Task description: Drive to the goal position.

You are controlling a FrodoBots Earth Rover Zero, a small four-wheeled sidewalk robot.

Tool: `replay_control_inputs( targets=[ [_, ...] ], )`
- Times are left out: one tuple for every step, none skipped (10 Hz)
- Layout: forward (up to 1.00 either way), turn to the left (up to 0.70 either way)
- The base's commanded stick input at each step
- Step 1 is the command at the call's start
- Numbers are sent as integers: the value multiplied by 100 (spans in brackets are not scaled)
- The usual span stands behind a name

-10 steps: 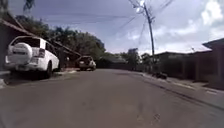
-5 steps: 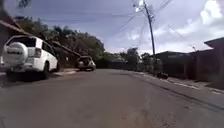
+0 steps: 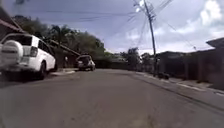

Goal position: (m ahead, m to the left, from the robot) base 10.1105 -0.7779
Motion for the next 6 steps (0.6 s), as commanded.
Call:
replay_control_inputs(
  targets=[
    [45, 0],
    [45, 0],
    [45, 0],
    [45, 0],
    [45, 0],
    [45, 0]
  ],
)
